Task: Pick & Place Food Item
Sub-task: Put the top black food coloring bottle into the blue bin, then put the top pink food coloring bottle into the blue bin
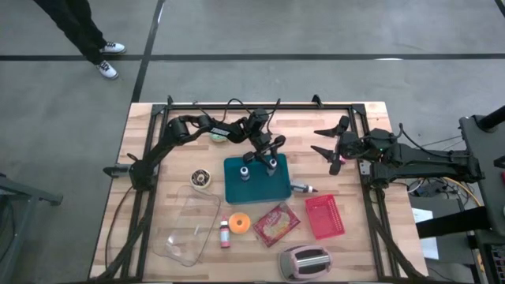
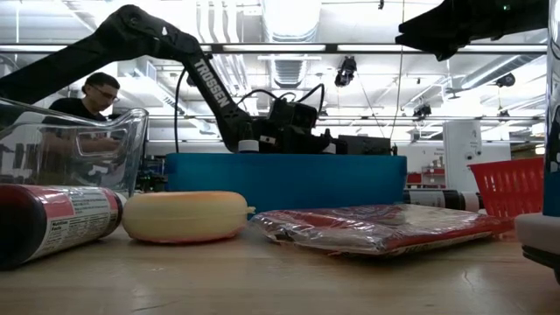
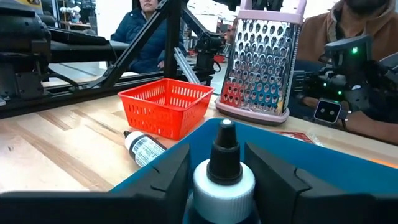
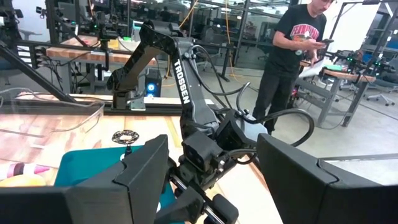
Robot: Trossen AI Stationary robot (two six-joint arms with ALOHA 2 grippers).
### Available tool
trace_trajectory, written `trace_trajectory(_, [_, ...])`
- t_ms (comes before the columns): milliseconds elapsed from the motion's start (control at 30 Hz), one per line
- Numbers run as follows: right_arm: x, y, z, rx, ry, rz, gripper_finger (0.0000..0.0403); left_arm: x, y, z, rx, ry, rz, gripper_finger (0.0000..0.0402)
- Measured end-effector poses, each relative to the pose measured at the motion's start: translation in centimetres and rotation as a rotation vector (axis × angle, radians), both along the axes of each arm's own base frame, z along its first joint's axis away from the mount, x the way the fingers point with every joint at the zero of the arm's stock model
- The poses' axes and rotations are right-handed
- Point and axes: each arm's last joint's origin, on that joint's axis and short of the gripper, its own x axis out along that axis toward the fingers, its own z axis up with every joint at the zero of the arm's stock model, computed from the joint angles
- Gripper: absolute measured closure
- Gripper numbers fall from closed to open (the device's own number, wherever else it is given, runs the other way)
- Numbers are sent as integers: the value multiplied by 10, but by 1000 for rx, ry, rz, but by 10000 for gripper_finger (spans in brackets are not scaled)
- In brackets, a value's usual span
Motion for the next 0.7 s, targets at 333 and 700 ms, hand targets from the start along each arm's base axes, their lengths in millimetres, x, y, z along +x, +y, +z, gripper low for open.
trace_trajectory(333, [0,0,-1,1,6,0,163,2,-1,8,8,-22,-9,256])
trace_trajectory(700, [0,0,-1,1,7,2,163,0,-1,33,25,-63,-10,258])
